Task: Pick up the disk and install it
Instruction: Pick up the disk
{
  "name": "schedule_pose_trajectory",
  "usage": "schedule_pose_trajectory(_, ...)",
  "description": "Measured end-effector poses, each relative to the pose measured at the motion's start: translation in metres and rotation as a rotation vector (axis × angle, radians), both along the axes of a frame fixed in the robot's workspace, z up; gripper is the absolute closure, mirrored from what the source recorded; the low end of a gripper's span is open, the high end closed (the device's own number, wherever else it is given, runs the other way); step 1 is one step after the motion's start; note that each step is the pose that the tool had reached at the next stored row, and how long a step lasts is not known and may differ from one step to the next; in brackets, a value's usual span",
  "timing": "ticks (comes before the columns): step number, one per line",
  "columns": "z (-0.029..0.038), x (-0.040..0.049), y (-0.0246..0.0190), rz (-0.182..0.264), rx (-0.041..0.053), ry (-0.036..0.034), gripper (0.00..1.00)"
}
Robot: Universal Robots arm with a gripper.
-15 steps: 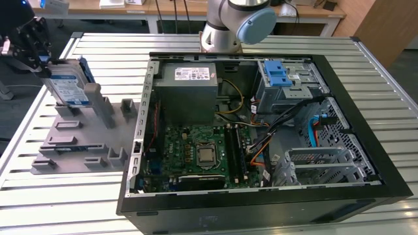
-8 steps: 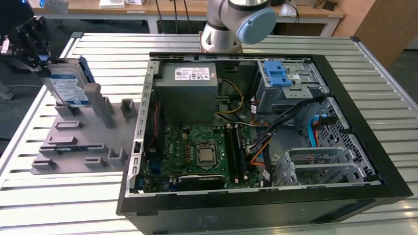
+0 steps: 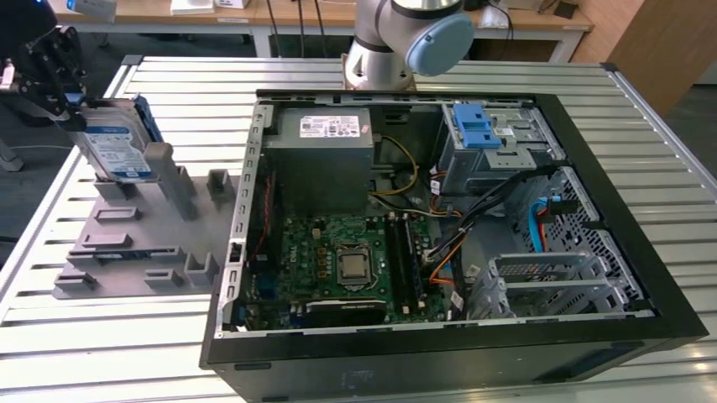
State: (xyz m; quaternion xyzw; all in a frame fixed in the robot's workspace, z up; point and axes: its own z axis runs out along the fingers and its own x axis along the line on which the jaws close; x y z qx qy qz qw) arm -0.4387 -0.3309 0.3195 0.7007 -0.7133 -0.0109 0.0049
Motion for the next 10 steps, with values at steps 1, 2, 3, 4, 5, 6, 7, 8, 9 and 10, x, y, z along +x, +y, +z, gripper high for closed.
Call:
schedule_pose_trajectory(1,0.0002,0.0,0.0,0.0,0.0,0.0,0.63)
schedule_pose_trajectory(2,0.0004,0.0,0.0,0.0,0.0001,0.0,0.63)
schedule_pose_trajectory(3,0.0006,0.0,0.0,0.0,0.0001,-0.0001,0.63)
schedule_pose_trajectory(4,0.0014,0.0,0.0,0.0,0.0001,-0.0001,0.63)
schedule_pose_trajectory(5,0.0023,0.0,0.0,0.0,0.0,0.0,0.63)
schedule_pose_trajectory(6,0.0024,0.0,0.0,0.0,0.0,0.0,0.63)
schedule_pose_trajectory(7,0.0026,0.0,0.0,0.0,0.0,0.0,0.63)
schedule_pose_trajectory(8,0.0028,0.0,0.0,0.0,0.0,0.0,0.63)
schedule_pose_trajectory(9,0.003,0.0,0.0,0.0,0.0,0.0,0.63)
schedule_pose_trajectory(10,0.0032,0.0,0.0,0.0,0.0,-0.0001,0.63)
